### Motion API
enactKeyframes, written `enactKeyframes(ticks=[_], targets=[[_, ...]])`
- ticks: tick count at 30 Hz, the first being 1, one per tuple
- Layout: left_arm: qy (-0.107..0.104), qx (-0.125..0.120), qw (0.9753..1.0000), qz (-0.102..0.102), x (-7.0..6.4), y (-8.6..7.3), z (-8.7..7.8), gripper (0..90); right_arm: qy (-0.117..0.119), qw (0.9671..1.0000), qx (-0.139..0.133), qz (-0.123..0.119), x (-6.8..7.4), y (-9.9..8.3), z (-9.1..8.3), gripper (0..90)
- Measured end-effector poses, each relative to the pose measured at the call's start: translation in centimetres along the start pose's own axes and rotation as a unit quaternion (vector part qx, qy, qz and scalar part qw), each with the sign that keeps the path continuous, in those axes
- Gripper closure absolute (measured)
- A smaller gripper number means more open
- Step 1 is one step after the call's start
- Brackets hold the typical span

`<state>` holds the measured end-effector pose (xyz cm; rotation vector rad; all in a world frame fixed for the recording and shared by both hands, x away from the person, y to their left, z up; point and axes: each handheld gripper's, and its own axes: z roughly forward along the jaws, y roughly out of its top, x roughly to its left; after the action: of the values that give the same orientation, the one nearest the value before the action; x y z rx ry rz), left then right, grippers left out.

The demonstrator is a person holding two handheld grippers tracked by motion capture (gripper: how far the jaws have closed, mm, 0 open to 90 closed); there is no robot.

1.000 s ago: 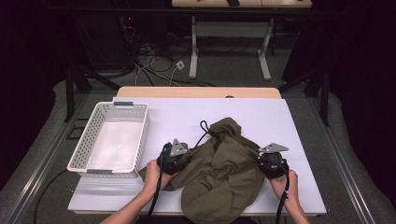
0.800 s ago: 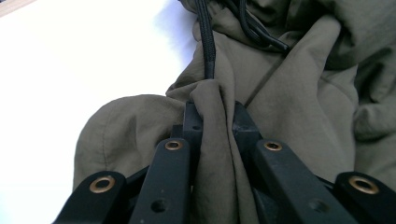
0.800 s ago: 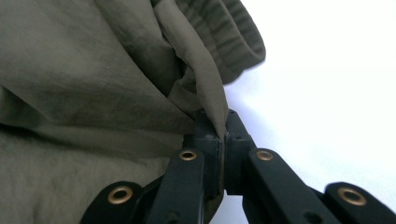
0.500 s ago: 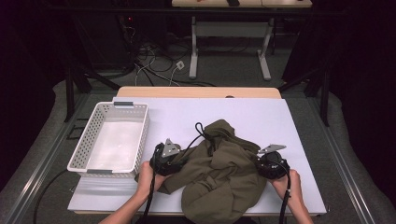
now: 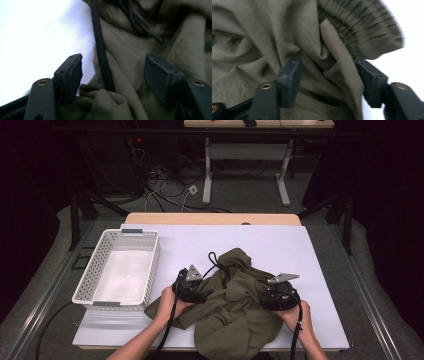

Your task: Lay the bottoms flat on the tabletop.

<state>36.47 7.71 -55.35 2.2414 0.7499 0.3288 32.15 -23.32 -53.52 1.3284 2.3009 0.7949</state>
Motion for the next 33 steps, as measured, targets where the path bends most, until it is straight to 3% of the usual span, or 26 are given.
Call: enactKeyframes(ticks=[4, 6, 11, 19, 25, 29, 33], targets=[[-0.012, -0.009, 0.9998, 0.009, -0.5, -0.5, 0.5, 49.3, 0.025, 0.9992, 0.027, 0.015, 0.0, -0.3, 1.0, 51.2], [-0.018, -0.01, 0.9995, 0.023, -0.7, -0.6, 0.4, 60.5, 0.032, 0.9991, 0.023, 0.014, -0.1, -0.4, 1.0, 59.5], [-0.012, -0.008, 0.9994, 0.031, -1.0, -0.6, 0.0, 79.9, 0.025, 0.9995, 0.019, 0.004, 0.4, -0.5, 0.8, 78.5], [0.014, -0.019, 0.9996, 0.014, -1.0, -0.7, -2.1, 83.2, 0.0, 0.9999, 0.013, -0.008, 0.0, -0.7, -0.6, 83.2], [0.034, -0.04, 0.9986, 0.006, -1.1, -0.9, -4.4, 83.2, -0.006, 0.9996, 0.027, 0.005, -0.9, -1.0, -1.3, 83.2], [0.046, -0.03, 0.9984, 0.01, -1.1, -1.2, -5.3, 83.2, -0.017, 0.999, 0.042, 0.003, -1.3, -1.0, -1.8, 83.2], [0.042, -0.019, 0.9989, 0.008, -0.9, -1.2, -4.8, 82.1, -0.014, 0.9977, 0.066, 0.002, -1.6, -1.3, -1.2, 82.4]])
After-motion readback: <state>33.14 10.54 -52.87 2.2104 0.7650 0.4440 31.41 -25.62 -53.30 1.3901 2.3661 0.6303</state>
